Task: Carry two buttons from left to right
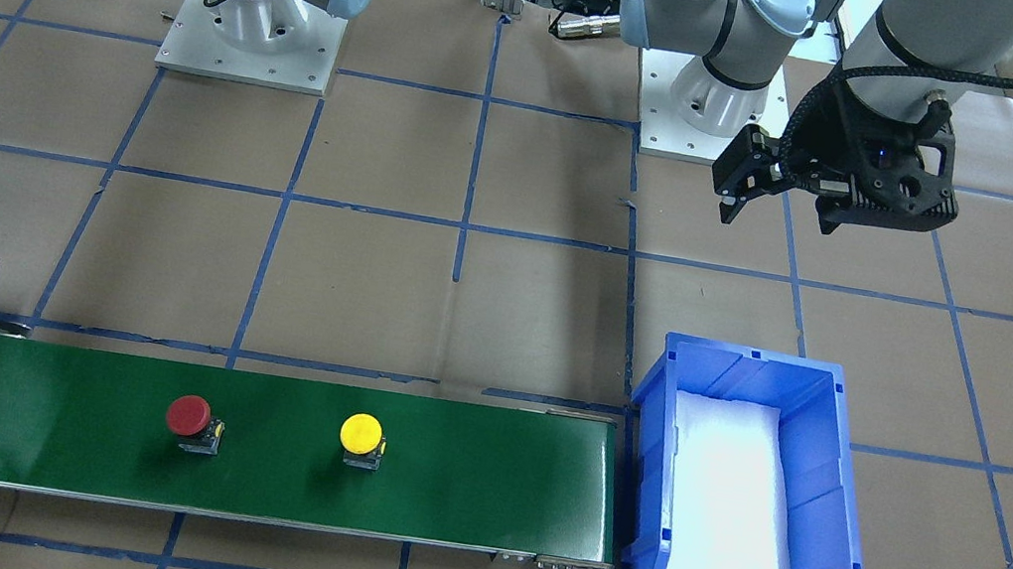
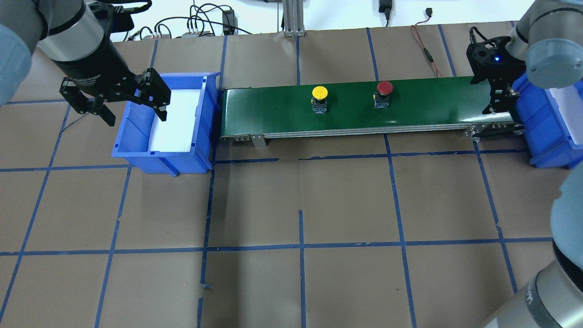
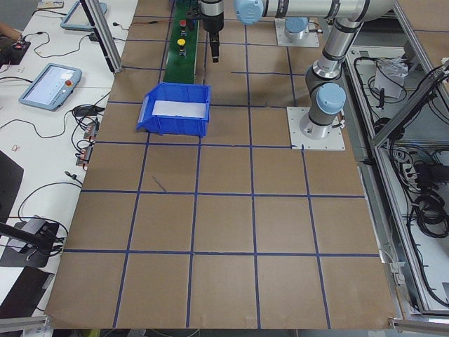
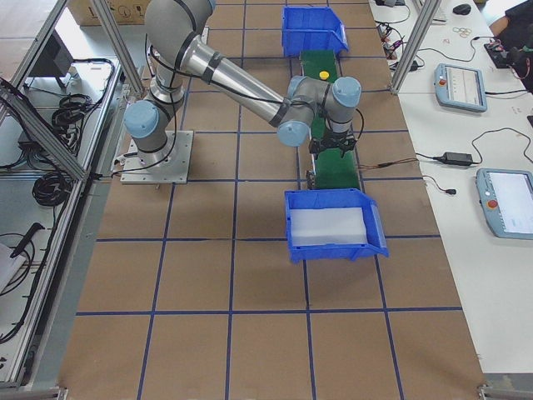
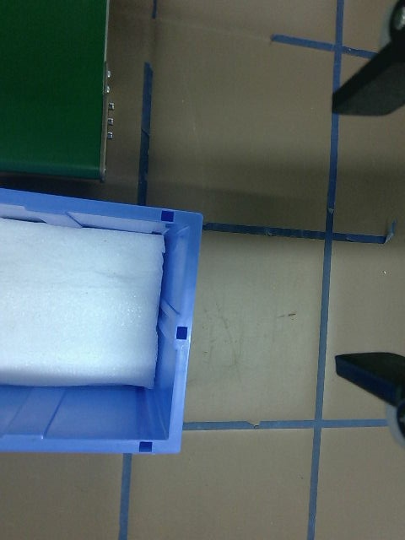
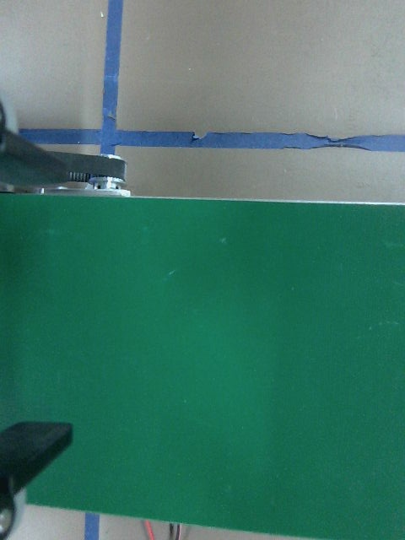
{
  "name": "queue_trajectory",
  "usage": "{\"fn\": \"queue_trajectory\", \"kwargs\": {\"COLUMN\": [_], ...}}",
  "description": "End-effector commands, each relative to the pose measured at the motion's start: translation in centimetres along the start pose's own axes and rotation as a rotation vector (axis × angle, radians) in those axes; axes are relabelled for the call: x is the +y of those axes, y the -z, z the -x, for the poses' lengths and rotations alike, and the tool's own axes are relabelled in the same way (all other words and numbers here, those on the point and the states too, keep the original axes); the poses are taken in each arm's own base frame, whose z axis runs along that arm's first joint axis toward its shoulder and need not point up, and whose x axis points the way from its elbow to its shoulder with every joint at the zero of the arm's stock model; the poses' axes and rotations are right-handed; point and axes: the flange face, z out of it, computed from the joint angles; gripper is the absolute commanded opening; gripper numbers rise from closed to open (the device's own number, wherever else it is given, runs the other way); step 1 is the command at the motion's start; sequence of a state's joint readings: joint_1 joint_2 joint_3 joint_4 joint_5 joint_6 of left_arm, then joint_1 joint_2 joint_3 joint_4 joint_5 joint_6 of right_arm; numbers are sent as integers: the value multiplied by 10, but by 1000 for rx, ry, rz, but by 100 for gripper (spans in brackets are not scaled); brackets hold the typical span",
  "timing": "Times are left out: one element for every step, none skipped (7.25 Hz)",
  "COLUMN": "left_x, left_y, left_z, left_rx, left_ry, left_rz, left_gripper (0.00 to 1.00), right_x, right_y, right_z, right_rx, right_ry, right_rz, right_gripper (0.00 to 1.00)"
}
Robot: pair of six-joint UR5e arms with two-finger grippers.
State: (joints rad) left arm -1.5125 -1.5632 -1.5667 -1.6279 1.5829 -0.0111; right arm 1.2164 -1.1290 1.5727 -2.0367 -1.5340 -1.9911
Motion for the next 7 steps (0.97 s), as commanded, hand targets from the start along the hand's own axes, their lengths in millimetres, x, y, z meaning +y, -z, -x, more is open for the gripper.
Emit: {"fn": "queue_trajectory", "kwargs": {"left_x": [0, 0, 0, 0, 0, 0, 0], "left_y": [0, 0, 0, 0, 0, 0, 0], "left_z": [1, 0, 1, 0, 1, 1, 1], "left_rx": [0, 0, 0, 0, 0, 0, 0], "left_ry": [1, 1, 3, 1, 1, 1, 1], "left_rz": [-1, -1, -1, -1, -1, -1, -1], "left_gripper": [100, 100, 100, 100, 100, 100, 100], "right_x": [1, 1, -1, -1, 1, 1, 0], "right_y": [2, 2, 2, 1, 3, 4, 3], "right_z": [-1, -1, -1, -1, -2, -2, -1], "right_rx": [6, 6, 2, 1, 4, 9, 3], "right_ry": [2, 2, 3, 3, 5, 7, 9], "right_rz": [3, 3, 1, 0, 12, 14, 11], "right_gripper": [100, 100, 100, 100, 100, 100, 100]}}
